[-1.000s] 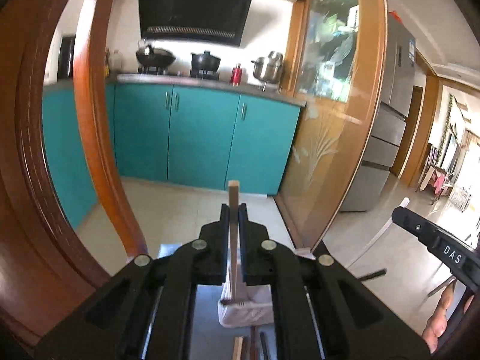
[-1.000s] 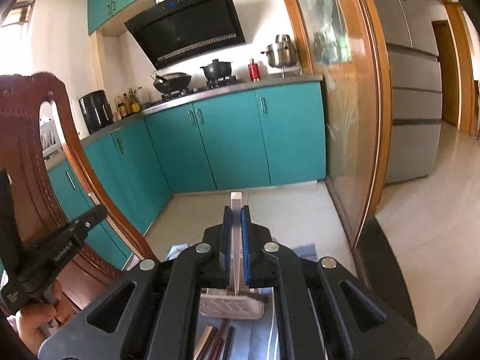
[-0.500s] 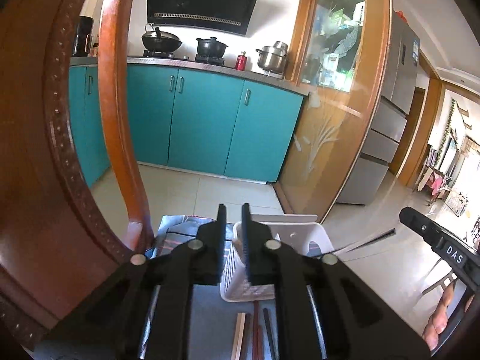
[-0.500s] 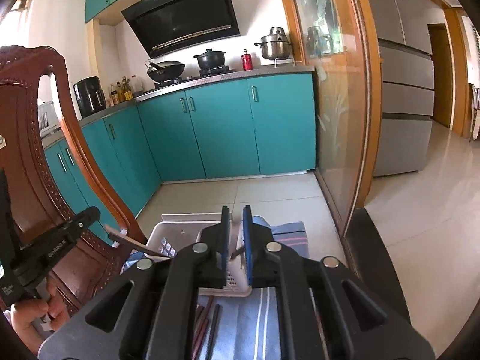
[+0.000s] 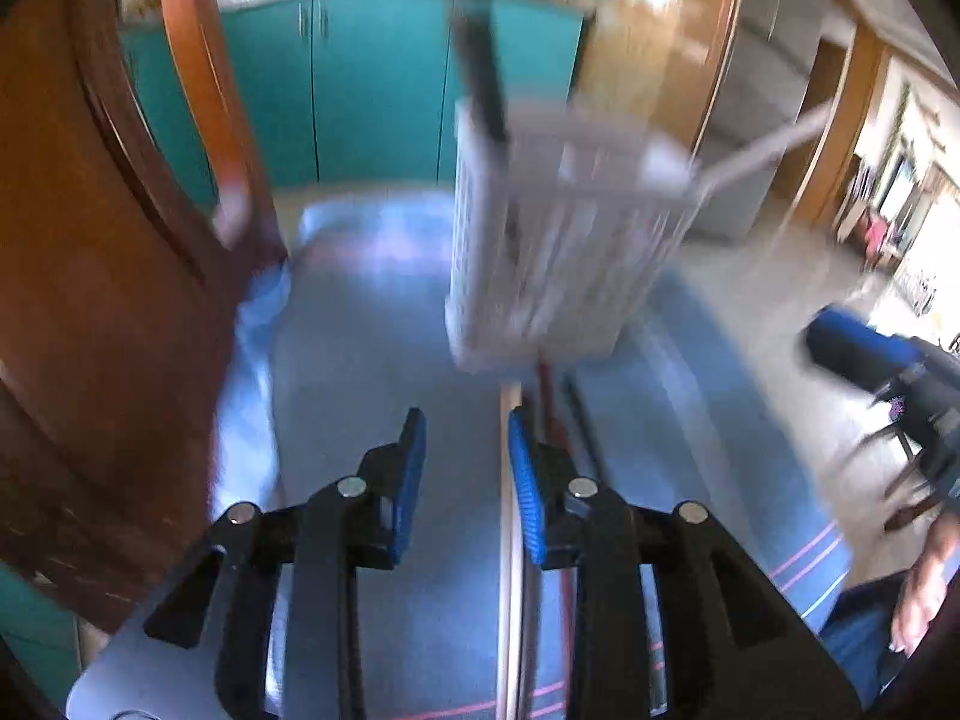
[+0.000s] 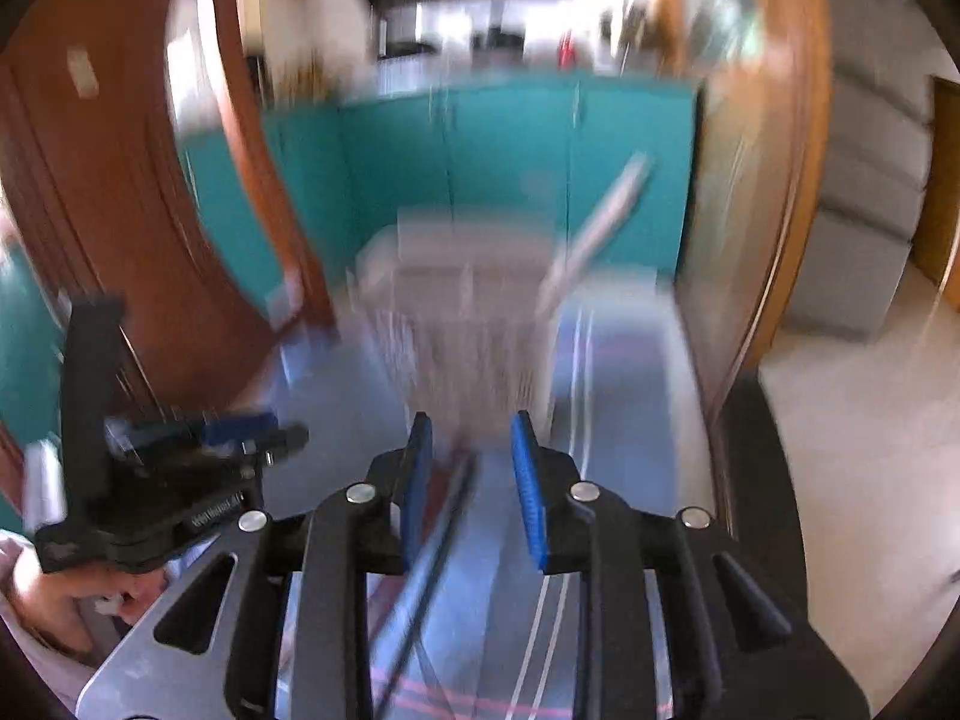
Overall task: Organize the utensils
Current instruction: 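Open both tools to release the chopsticks into the basket, then move both tools back down to the remaining chopsticks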
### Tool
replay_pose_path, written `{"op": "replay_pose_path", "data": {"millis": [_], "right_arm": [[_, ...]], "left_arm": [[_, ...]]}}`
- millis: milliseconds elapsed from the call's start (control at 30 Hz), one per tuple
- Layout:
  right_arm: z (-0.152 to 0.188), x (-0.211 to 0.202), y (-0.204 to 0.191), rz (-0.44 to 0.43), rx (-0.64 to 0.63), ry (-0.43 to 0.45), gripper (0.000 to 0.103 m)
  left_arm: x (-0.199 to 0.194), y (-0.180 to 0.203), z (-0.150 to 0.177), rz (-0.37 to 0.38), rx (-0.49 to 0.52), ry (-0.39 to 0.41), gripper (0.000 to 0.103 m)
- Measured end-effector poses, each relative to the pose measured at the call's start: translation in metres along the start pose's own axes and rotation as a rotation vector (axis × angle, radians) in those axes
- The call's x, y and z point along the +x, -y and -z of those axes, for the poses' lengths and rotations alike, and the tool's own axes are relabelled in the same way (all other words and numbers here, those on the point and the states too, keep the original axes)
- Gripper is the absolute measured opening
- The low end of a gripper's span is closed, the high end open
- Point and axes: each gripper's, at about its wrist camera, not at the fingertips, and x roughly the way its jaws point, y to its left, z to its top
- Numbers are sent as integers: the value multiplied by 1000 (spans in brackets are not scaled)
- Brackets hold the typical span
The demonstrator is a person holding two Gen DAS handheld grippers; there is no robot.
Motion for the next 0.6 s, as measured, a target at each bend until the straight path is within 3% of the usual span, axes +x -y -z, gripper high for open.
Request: {"op": "replay_pose_path", "data": {"millis": [100,200,300,400,500,600], "right_arm": [[16,65,5,-47,54,-241,27],[22,102,7,-37,57,-369,27],[20,115,7,-24,42,-386,27],[22,116,5,-25,22,-376,27],[29,118,-1,-9,-10,-370,27],[30,122,-7,-16,-14,-376,27]], "left_arm": [[25,2,16,9,26,-98,26],[37,6,24,-5,71,-151,26],[53,11,31,-41,99,-210,26],[57,14,35,-58,123,-209,26],[55,11,35,-52,98,-214,26],[47,11,35,5,95,-198,23]]}}
